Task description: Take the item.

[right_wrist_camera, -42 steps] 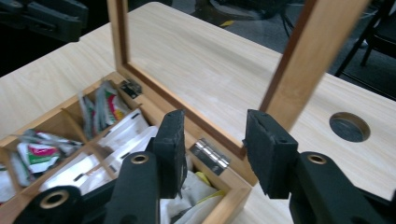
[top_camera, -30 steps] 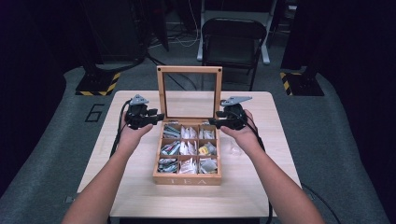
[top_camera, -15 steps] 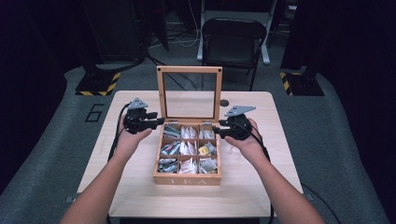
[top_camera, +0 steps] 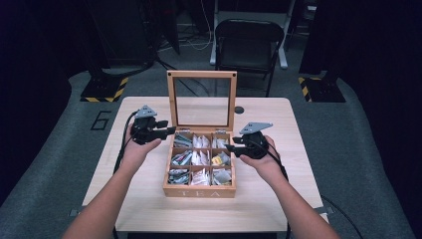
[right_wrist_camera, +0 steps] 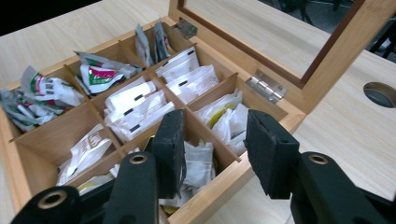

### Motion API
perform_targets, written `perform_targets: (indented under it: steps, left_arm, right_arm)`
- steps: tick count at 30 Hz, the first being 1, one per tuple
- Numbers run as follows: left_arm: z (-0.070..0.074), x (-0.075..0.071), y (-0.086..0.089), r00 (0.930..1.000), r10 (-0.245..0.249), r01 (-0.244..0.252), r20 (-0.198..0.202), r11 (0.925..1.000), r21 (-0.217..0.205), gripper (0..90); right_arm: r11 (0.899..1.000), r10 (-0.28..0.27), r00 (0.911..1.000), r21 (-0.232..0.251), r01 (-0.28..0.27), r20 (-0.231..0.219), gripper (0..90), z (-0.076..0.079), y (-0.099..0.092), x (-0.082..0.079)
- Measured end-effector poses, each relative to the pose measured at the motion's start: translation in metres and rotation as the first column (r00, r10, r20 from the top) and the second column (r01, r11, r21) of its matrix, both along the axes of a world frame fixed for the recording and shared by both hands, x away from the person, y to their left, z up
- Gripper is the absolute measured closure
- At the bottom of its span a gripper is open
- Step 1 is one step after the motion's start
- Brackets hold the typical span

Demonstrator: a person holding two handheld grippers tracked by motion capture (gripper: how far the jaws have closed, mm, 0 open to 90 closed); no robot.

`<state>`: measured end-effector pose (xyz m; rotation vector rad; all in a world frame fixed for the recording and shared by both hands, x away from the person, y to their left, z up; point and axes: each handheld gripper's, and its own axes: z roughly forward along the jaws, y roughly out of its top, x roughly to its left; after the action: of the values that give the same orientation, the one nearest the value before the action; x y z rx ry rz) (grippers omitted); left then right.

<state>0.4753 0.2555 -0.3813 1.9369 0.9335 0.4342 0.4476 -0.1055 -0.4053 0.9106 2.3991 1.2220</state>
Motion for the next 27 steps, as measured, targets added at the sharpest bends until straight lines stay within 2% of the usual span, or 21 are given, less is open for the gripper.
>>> perform_targets:
  steps: [6, 13, 14, 20, 27]
  left_arm:
    - [-0.001, 0.002, 0.005, 0.9999, 0.002, -0.002, -0.014, 1.0, 0.004, 53.2]
    - [-0.002, -0.002, 0.007, 0.9999, 0.01, -0.01, -0.008, 0.9999, -0.003, 53.0]
    - [-0.004, -0.002, 0.007, 0.9999, 0.014, -0.014, -0.007, 0.9999, -0.007, 53.0]
    - [-0.005, -0.003, 0.01, 0.9996, 0.023, -0.023, -0.013, 0.9996, -0.013, 52.7]
    - [-0.005, -0.002, 0.014, 0.9994, 0.034, -0.035, -0.01, 0.9993, -0.015, 51.9]
  right_arm:
    - [1.0, 0.029, 0.9996, -0.005, -0.029, 0.004, 56.7, -0.002, 0.002, -0.009]
    - [0.997, 0.072, 0.9974, -0.01, -0.072, 0.003, 57.6, -0.006, 0.006, -0.018]
    - [0.998, 0.067, 0.9977, -0.006, -0.067, -0.009, 58.0, -0.007, 0.007, -0.02]
    - [0.997, 0.078, 0.997, -0.024, -0.078, 0.0, 59.6, -0.014, 0.007, -0.027]
    - [0.997, 0.076, 0.9967, -0.016, -0.077, -0.029, 59.7, -0.026, 0.007, -0.031]
